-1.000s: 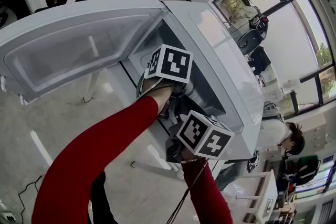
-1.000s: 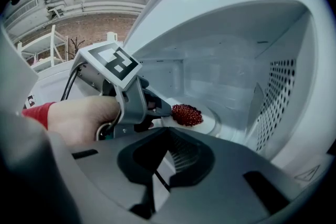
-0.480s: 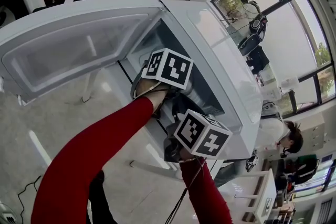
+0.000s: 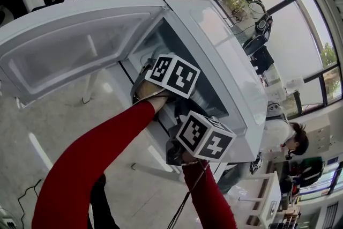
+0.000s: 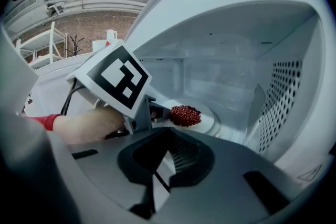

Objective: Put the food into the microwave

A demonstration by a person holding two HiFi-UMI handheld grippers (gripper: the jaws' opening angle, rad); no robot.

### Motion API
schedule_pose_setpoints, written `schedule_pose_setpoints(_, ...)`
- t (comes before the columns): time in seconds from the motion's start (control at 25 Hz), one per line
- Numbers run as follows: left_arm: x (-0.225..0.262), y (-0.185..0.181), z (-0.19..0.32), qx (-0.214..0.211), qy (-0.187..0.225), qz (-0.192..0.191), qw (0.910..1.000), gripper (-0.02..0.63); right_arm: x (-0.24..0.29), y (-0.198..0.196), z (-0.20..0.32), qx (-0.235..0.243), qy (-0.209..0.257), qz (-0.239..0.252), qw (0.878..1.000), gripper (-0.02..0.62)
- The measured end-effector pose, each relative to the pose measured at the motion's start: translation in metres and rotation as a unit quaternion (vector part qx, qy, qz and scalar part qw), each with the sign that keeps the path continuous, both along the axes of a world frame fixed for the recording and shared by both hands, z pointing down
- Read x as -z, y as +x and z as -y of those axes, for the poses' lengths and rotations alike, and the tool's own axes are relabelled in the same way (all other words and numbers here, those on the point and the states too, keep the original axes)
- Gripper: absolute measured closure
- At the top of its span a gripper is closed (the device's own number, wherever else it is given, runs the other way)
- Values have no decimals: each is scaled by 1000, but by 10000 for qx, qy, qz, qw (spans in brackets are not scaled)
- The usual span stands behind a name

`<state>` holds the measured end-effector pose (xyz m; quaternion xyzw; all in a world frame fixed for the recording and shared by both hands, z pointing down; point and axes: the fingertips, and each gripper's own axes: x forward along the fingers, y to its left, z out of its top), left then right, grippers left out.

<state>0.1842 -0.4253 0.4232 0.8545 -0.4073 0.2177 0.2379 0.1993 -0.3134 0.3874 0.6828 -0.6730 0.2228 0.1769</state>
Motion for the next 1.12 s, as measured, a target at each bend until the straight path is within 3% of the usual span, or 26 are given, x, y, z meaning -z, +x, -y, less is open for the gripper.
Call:
schedule_pose_setpoints(0.16, -1, -2, 2, -106, 367, 405, 9985, 471, 0, 1, 0, 0, -2, -18, 10000, 582)
schedule_pose_setpoints(0.36, 1, 1, -1, -165, 377, 321, 9986, 471, -1, 5, -2, -16, -13, -24, 10000, 581)
schedule_pose_setpoints(0.52, 8, -7, 0, -119, 395, 27, 9991, 476, -3, 2, -4, -7, 8, -30, 10000, 581)
schedule_pose_setpoints(0.76, 24, -40, 5, -132, 555, -599, 9966, 574, -4, -17, 5, 156, 193, 63, 9997, 581)
schedule_pose_setpoints(0.84, 25, -57, -2, -145, 506, -680, 9963, 588, 1, -27, 2, 211, 334, 238, 9989, 581)
schedule_pose_setpoints(1.12, 54, -102, -51, -463, 374, -1563, 9859, 597, 46, -68, -35, 619, 829, 748, 9918, 581)
